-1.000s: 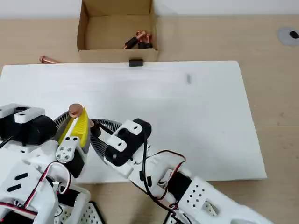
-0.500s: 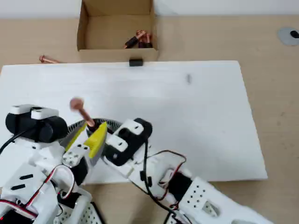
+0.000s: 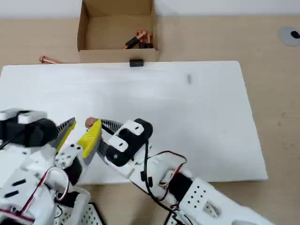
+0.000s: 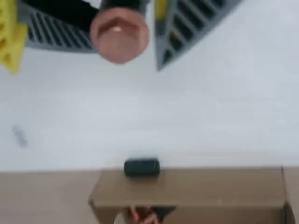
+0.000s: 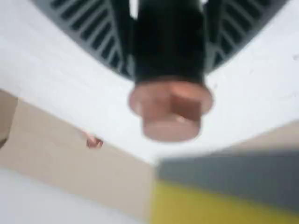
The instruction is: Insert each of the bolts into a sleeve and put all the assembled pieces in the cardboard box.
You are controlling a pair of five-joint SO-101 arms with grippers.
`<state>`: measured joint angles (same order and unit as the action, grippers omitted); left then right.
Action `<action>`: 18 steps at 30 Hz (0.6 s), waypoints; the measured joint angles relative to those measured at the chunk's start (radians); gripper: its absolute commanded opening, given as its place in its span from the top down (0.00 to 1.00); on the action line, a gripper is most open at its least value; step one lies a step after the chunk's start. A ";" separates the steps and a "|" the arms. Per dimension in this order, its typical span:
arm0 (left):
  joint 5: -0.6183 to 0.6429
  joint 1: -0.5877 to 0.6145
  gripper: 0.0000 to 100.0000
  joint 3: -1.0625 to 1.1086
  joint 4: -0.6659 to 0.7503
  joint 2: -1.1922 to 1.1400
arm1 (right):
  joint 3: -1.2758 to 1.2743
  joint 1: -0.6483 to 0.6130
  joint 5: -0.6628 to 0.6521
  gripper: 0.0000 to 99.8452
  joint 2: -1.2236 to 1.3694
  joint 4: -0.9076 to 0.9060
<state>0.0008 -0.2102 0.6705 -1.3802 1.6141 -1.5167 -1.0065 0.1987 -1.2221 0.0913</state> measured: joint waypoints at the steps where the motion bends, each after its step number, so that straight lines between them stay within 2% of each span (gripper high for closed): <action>1: 0.000 0.000 0.80 -0.015 0.000 0.000 | 0.002 0.017 0.000 0.99 0.000 0.000; 6: 0.005 0.000 0.80 -0.114 -0.081 -0.049 | 0.110 0.169 0.000 0.99 0.026 -0.002; 9: 0.018 0.006 0.84 -0.190 -0.147 -0.129 | 0.239 0.261 0.000 0.99 0.130 -0.037; 18: 0.018 0.167 0.87 -0.292 -0.184 -0.296 | 0.825 0.497 0.000 0.99 0.721 -0.049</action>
<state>0.0192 -0.0430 0.3790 -1.5643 1.3180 -0.6912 -0.5094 0.1987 -0.5010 0.0422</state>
